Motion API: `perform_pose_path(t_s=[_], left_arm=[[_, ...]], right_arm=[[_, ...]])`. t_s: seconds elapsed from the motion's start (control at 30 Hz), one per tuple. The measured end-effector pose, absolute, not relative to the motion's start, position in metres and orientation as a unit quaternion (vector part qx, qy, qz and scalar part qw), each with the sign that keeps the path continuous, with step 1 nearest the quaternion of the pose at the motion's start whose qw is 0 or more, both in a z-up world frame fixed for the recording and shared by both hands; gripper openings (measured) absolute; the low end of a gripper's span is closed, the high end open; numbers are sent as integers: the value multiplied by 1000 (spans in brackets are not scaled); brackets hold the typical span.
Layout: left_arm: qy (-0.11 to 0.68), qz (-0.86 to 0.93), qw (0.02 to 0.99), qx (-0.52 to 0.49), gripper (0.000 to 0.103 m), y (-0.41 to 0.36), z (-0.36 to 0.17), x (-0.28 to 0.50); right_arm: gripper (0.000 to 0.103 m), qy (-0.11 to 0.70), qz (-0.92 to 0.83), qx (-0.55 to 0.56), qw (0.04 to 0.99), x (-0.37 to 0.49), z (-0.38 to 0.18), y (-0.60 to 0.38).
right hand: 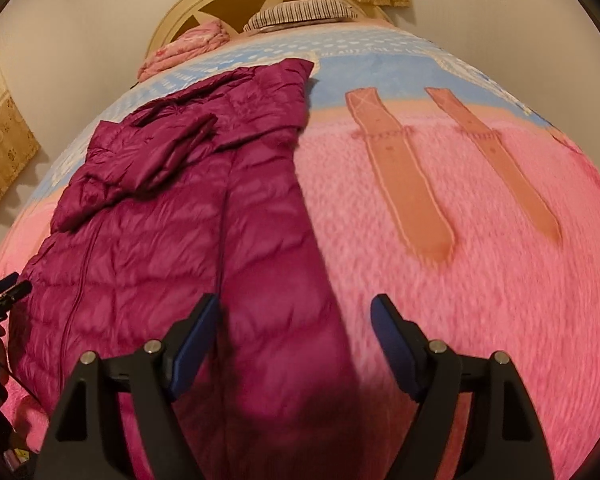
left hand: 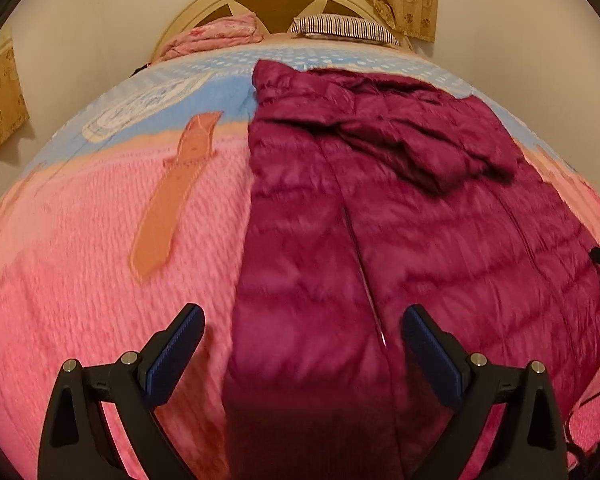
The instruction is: Fold large clothes
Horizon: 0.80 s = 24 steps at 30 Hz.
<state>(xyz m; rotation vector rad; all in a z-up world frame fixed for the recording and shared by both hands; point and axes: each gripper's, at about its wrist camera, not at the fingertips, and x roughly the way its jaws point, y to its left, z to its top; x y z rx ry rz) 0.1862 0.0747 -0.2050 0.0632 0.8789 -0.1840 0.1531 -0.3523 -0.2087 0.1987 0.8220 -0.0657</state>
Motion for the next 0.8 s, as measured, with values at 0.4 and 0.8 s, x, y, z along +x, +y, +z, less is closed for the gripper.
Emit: perform_pose_path(t_s=[0.4, 0.8], left_arm=[[435, -99, 894, 24, 99, 81, -220, 153], [423, -118, 898, 27, 13, 83, -205, 139]], right_arm=[[78, 384, -33, 88, 918, 103, -219, -337], [17, 371, -15, 117, 921, 86, -219, -338]])
